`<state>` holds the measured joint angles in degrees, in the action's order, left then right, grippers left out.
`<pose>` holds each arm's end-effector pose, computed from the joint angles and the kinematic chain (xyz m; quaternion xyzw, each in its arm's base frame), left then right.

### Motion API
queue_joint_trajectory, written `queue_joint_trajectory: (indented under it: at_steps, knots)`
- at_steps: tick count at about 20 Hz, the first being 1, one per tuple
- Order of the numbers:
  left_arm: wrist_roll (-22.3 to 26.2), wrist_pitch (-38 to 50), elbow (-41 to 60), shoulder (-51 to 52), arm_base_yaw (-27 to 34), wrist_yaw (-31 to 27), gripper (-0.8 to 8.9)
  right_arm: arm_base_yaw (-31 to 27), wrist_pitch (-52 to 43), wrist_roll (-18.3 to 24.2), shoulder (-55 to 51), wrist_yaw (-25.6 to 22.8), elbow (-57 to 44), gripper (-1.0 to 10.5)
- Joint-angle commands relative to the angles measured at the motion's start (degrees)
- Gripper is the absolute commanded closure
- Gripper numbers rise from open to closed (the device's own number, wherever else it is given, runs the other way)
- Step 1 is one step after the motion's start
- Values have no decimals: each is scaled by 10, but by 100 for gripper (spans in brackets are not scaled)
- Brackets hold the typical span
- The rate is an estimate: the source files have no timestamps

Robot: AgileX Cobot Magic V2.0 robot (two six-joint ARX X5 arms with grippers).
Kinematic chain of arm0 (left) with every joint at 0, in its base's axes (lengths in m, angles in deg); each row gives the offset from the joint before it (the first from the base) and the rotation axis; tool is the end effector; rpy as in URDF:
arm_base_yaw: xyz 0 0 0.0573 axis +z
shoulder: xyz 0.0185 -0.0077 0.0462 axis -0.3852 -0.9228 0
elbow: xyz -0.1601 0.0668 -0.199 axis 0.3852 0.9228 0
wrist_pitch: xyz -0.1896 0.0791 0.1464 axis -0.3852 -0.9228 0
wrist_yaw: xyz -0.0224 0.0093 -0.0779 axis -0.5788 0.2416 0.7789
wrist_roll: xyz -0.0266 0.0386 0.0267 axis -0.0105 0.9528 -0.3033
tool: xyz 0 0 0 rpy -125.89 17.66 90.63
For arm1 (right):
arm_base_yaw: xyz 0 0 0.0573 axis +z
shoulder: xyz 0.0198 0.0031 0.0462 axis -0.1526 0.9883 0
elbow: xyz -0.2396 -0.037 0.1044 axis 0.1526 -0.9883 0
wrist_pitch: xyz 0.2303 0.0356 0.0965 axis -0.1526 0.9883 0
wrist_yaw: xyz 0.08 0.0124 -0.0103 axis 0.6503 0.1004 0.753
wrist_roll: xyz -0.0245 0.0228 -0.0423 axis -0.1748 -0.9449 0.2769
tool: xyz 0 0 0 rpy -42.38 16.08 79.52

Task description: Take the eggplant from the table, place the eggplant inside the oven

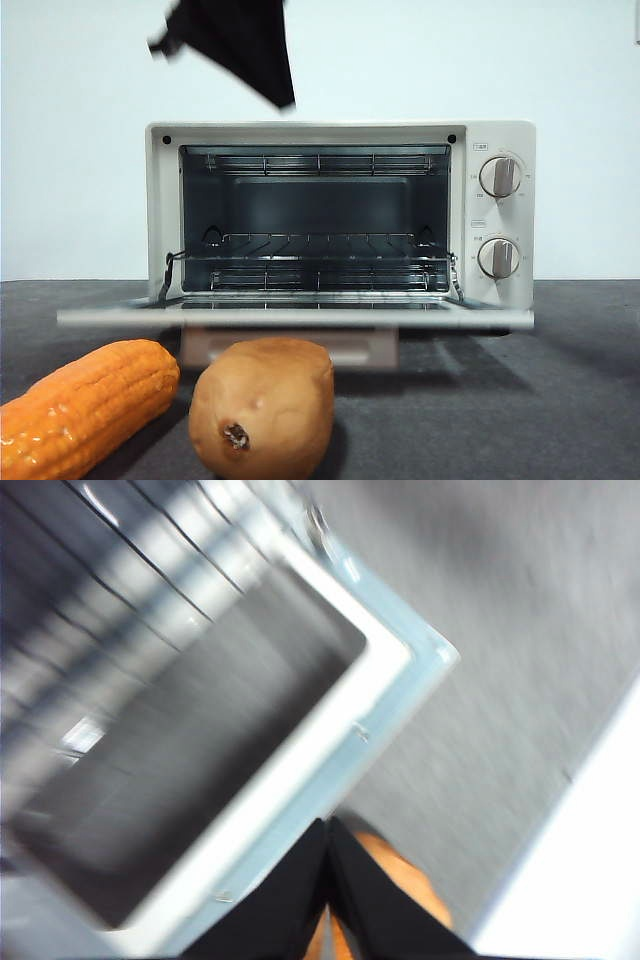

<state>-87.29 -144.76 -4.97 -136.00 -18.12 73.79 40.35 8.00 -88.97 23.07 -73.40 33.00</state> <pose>0.2262 -0.2035 0.3455 0.1293 0.4556 -0.4036 0.7829 0.0852 0.0922 0.3689 -0.0978 0.3171 0.3068 0.8921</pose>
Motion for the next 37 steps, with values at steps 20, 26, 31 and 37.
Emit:
queue_joint_trajectory:
  at_steps: [20,26,31,37]
  knots:
    - [-120,362,518,318,331,53,810,74,-187,348,439,-109,133,830]
    - [-120,370,523,313,391,97,810,68,-305,504,569,-207,165,830]
    - [-120,370,523,313,391,99,810,47,-414,570,609,-234,165,830]
    - [-122,370,523,313,390,110,810,15,-456,586,638,-221,165,818]
